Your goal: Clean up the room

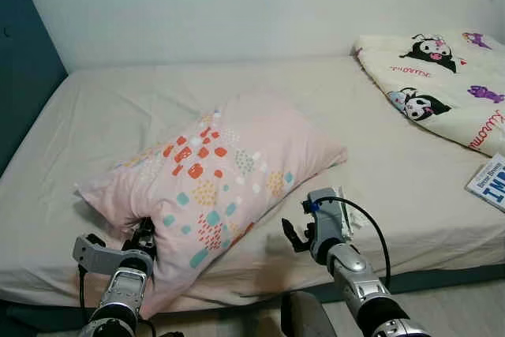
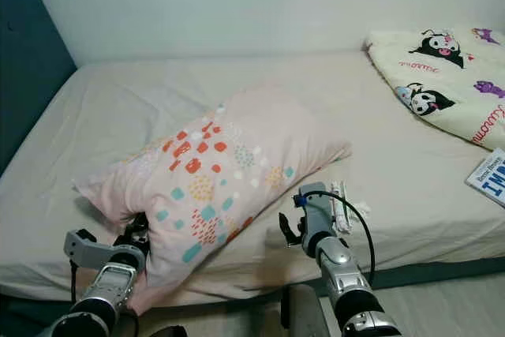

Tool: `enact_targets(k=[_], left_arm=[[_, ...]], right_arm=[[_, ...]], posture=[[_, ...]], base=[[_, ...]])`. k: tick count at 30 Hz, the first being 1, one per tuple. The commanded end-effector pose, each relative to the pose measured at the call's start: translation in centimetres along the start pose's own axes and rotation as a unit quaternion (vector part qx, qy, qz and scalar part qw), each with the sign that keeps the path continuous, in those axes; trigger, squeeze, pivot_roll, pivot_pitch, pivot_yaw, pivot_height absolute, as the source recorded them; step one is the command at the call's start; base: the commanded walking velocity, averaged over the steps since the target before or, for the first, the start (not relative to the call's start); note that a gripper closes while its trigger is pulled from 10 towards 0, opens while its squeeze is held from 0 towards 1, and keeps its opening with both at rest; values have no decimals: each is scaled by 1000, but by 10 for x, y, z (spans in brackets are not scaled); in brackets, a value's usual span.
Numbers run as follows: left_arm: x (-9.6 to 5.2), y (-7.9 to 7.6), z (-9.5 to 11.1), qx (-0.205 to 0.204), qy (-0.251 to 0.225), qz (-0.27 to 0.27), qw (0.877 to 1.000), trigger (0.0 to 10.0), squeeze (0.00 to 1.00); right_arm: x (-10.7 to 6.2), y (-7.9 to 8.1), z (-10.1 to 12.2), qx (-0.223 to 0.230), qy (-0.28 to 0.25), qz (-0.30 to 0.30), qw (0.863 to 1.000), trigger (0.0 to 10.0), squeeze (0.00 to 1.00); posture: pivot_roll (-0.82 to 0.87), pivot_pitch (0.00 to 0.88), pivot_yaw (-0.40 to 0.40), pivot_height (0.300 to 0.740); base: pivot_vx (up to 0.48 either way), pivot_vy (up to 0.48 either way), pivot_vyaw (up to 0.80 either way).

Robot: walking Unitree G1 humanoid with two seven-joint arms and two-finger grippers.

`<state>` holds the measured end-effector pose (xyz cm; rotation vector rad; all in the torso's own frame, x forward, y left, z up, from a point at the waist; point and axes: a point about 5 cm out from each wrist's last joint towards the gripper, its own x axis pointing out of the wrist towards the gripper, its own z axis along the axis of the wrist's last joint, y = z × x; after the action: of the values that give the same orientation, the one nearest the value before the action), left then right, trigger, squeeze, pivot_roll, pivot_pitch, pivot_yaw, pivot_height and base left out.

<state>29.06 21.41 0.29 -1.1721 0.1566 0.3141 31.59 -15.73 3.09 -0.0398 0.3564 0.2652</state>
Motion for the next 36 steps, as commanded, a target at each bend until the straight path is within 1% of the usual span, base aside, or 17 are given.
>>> enact_targets(k=[1,2,3,4,5,6,8,9,10,11,12,16,17,22,24,32,36], left_arm=[[2,-6,6,-9,-5,-29,1000,10000,0],[2,-6,6,-9,-5,-29,1000,10000,0],[2,-7,6,-16,0,-44,999,10000,0],[2,-7,6,-16,0,-44,999,10000,0],[2,-7,5,-22,4,-54,998,10000,0],[2,-7,5,-22,4,-54,998,10000,0],[-1,-11,-1,-39,32,-106,993,10000,0],[-5,-10,-5,-49,51,-130,989,10000,0],[-5,-10,-5,-49,51,-130,989,10000,0],[-9,-8,-8,-57,65,-144,986,10000,0],[-13,-2,-11,-60,77,-144,985,10000,0],[-21,7,-17,-67,91,-144,983,10000,0],[-24,8,-20,-74,97,-156,980,0,0],[-25,3,-24,-83,105,-177,975,0,0],[-23,-7,-26,-86,120,-208,967,0,0],[-22,-13,-26,-85,127,-222,963,0,0],[-20,-25,-22,-87,130,-253,955,0,0]], right_arm=[[0,4,-1,39,-5,9,999,10000,0],[0,4,-1,39,-5,9,999,10000,0],[2,6,5,111,-24,22,993,10000,0],[2,6,5,111,-24,22,993,10000,0],[4,7,9,161,-39,32,986,10000,0],[4,7,9,161,-39,32,986,10000,0],[8,9,25,275,-83,72,955,10000,0],[9,8,34,309,-101,86,942,10000,0],[9,8,34,309,-101,86,942,10000,0],[10,8,39,328,-113,94,933,10000,0],[11,7,42,332,-116,97,931,10000,0],[12,7,43,331,-114,96,932,10000,0],[12,7,43,334,-115,97,930,10000,0],[12,7,44,345,-120,98,926,10000,0],[12,6,45,370,-122,104,915,10000,0],[12,5,45,381,-123,106,910,10000,0],[12,4,43,394,-122,100,905,10000,0]], posture=[[-161,27,25,546],[-161,27,25,546],[-156,27,26,546],[-156,27,26,546],[-153,28,27,546],[-153,28,27,546],[-142,27,24,546],[-139,28,24,546],[-139,28,24,546],[-137,29,24,546],[-131,29,22,546],[-128,31,21,546],[-125,32,20,546],[-124,33,20,546],[-122,33,21,546],[-120,33,27,546],[-118,34,28,546]], base=[[0,0,0],[0,0,0],[0,0,0],[0,0,0],[0,0,0],[0,0,0],[0,0,0],[0,0,0],[0,0,0],[0,0,0],[0,0,0],[0,0,0],[0,0,0],[0,0,0],[0,0,0],[0,0,0],[0,0,0]])
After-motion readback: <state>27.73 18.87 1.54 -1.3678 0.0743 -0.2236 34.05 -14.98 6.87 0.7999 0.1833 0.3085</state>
